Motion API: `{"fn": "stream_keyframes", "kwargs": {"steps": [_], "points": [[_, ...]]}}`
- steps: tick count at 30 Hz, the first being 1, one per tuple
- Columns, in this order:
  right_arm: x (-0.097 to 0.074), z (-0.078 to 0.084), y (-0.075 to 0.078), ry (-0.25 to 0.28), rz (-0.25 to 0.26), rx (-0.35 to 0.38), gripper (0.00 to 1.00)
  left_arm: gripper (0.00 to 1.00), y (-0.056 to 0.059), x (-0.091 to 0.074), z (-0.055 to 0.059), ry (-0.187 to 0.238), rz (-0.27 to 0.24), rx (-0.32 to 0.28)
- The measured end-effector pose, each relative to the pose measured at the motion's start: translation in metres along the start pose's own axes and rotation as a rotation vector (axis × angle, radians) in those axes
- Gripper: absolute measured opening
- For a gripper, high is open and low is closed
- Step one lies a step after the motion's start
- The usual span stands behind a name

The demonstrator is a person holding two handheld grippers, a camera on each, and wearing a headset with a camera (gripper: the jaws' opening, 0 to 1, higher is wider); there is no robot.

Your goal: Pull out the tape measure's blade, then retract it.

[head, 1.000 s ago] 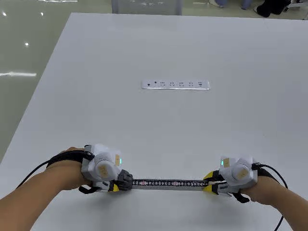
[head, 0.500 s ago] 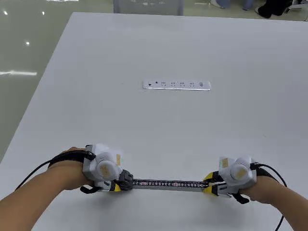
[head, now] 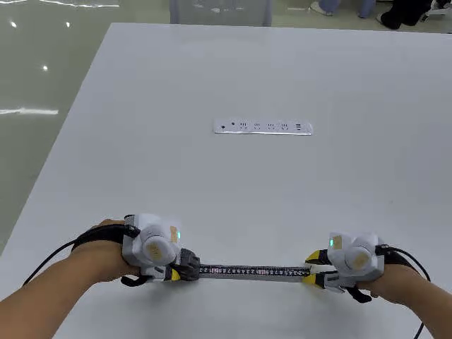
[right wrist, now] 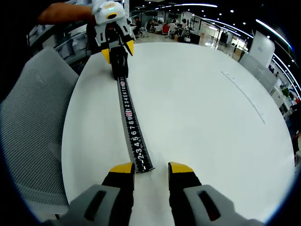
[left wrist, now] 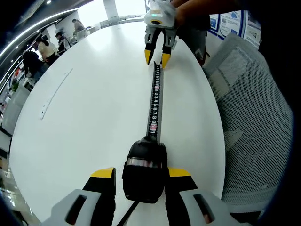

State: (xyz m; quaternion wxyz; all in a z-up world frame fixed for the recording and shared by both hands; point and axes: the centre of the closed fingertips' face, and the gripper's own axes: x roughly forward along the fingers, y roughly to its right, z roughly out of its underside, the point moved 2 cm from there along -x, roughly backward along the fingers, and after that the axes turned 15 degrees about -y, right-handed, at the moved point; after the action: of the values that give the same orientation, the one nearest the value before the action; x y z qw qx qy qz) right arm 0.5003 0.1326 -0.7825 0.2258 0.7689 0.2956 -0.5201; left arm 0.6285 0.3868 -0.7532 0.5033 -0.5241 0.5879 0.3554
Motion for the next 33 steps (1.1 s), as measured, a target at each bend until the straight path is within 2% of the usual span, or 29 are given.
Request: {"fn": "stream_keyframes", "kwargs": {"steps": [2, 3, 4, 5, 6, 7, 8, 10, 11, 12, 15, 16, 18, 19, 21, 24, 26, 27, 29, 33], "points": [[-0.006, 0.006, 0.002, 0.009, 0.017, 0.017, 0.31, 0.49, -0.008, -0.005, 0.004, 0.048, -0.039, -0.087], [-0.01, 0.009, 0.002, 0.017, 0.027, 0.039, 0.31, 0.55, -0.012, -0.007, 0.01, 0.051, -0.049, -0.148], [-0.012, 0.012, 0.001, 0.018, 0.03, 0.051, 0.33, 0.62, -0.014, -0.009, 0.012, 0.064, -0.057, -0.184], [-0.015, 0.014, 0.001, 0.022, 0.036, 0.061, 0.35, 0.67, -0.016, -0.013, 0.011, 0.1, -0.065, -0.219], [-0.019, 0.017, 0.002, 0.034, 0.054, 0.11, 0.37, 0.72, -0.016, -0.017, 0.01, 0.15, -0.051, -0.269], [-0.022, 0.018, 0.001, 0.048, 0.049, 0.141, 0.4, 0.78, -0.016, -0.019, 0.013, 0.163, -0.05, -0.299], [-0.025, 0.019, 0.0, 0.073, 0.043, 0.168, 0.42, 0.81, -0.017, -0.022, 0.019, 0.162, -0.065, -0.321], [-0.03, 0.023, -0.002, 0.085, 0.058, 0.188, 0.45, 0.86, -0.016, -0.025, 0.024, 0.177, -0.084, -0.323], [-0.032, 0.025, -0.005, 0.097, 0.064, 0.208, 0.47, 0.88, -0.014, -0.026, 0.026, 0.204, -0.086, -0.349], [-0.033, 0.026, -0.006, 0.101, 0.066, 0.214, 0.49, 0.9, -0.014, -0.027, 0.026, 0.211, -0.084, -0.36], [-0.035, 0.037, -0.012, 0.122, 0.081, 0.291, 0.58, 0.98, -0.01, -0.035, 0.031, 0.295, -0.087, -0.453], [-0.036, 0.04, -0.014, 0.141, 0.086, 0.331, 0.62, 1.0, -0.008, -0.036, 0.035, 0.325, -0.088, -0.482], [-0.04, 0.044, -0.016, 0.165, 0.109, 0.369, 0.69, 1.0, -0.009, -0.041, 0.039, 0.37, -0.122, -0.507], [-0.042, 0.045, -0.017, 0.168, 0.118, 0.38, 0.74, 1.0, -0.007, -0.042, 0.04, 0.373, -0.124, -0.516], [-0.048, 0.053, -0.02, 0.189, 0.155, 0.414, 0.79, 1.0, 0.003, -0.048, 0.047, 0.42, -0.125, -0.566], [-0.058, 0.058, -0.021, 0.227, 0.207, 0.444, 0.88, 1.0, 0.013, -0.053, 0.055, 0.442, -0.13, -0.604], [-0.065, 0.062, -0.026, 0.248, 0.221, 0.461, 0.92, 1.0, 0.016, -0.059, 0.061, 0.478, -0.149, -0.656], [-0.066, 0.063, -0.027, 0.248, 0.226, 0.462, 0.94, 1.0, 0.017, -0.06, 0.062, 0.485, -0.151, -0.669], [-0.069, 0.068, -0.034, 0.244, 0.234, 0.46, 0.98, 1.0, 0.023, -0.064, 0.072, 0.498, -0.176, -0.695], [-0.075, 0.082, -0.045, 0.235, 0.27, 0.48, 1.0, 1.0, 0.039, -0.068, 0.082, 0.506, -0.179, -0.712]]}}
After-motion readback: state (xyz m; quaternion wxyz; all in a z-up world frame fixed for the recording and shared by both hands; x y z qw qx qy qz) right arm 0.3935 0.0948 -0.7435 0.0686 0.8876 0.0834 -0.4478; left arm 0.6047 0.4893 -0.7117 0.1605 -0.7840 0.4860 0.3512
